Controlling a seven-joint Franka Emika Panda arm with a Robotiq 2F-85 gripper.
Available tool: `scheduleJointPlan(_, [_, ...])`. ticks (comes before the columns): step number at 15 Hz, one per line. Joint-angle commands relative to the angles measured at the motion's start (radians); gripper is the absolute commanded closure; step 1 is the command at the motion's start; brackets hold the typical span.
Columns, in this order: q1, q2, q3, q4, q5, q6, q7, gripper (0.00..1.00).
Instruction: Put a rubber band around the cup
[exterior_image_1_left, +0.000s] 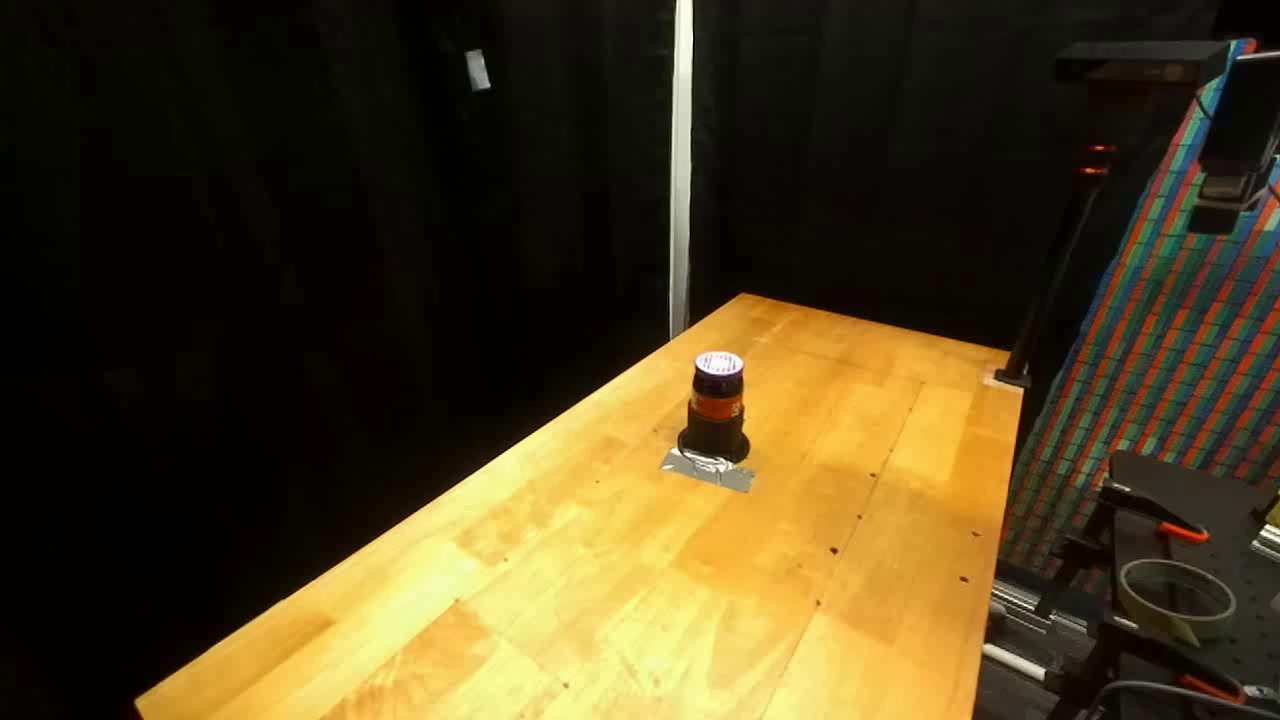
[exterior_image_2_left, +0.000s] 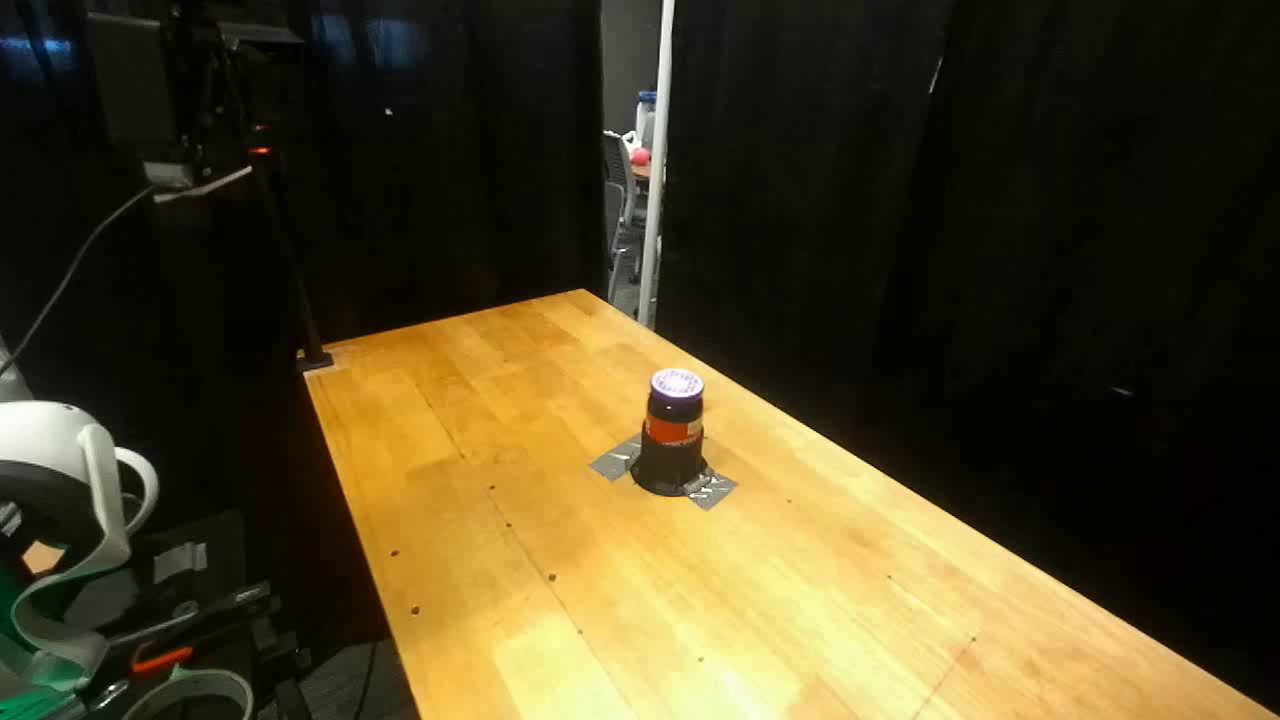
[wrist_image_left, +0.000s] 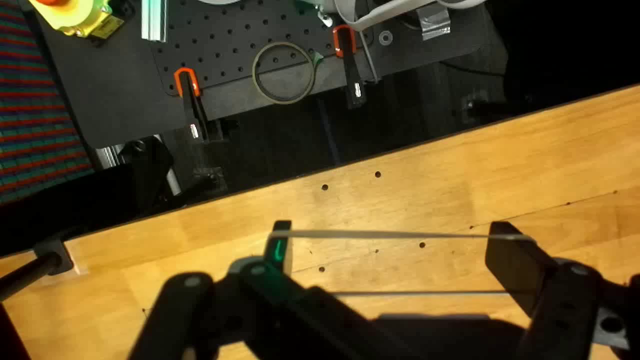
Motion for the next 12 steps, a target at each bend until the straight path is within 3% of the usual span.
scheduleJointPlan(1, [-0.005,0.0,0.003,0.006,0.002,-0.003,-0.003,0.0])
scheduleJointPlan(8, [-0.006,-0.003,0.004,0.011,0.002,-0.003,-0.003,0.0])
scheduleJointPlan(12, [-0.021,0.205,0.053,0.119,-0.031,0.075,0.017,0.0])
